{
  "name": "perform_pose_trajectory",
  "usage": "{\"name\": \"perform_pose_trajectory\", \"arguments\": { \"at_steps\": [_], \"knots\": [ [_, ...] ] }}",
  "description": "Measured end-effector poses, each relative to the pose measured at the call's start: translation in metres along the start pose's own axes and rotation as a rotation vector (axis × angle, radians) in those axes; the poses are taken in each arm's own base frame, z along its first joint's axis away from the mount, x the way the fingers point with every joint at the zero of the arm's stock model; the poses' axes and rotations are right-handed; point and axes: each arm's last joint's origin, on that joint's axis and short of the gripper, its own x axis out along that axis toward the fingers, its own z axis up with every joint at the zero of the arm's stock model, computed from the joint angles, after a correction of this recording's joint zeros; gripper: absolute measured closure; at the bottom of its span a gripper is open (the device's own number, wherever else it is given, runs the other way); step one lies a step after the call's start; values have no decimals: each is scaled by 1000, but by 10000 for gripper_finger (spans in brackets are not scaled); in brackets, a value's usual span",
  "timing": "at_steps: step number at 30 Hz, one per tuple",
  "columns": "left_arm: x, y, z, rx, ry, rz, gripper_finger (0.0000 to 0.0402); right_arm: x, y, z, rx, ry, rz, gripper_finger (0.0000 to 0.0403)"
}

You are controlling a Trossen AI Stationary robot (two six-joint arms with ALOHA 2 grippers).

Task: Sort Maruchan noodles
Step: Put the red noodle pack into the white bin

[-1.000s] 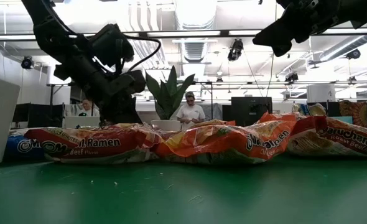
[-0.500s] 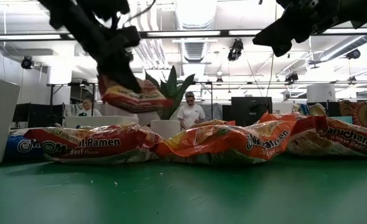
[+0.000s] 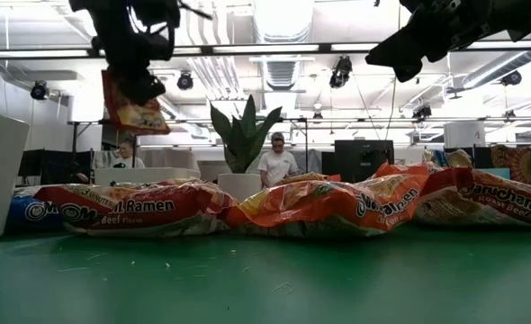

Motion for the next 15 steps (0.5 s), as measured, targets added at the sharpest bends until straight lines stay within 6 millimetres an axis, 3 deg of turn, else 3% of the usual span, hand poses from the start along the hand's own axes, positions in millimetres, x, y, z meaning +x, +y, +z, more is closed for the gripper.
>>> {"name": "perform_pose_trajectory", "arguments": {
  "at_steps": [9,15],
  "knots": [
    [64,16,-1,2,207,129,382,0,0,0,0,0,-1,336],
    [97,12,5,-4,241,67,382,0,0,0,0,0,-2,338]
  ]
}}
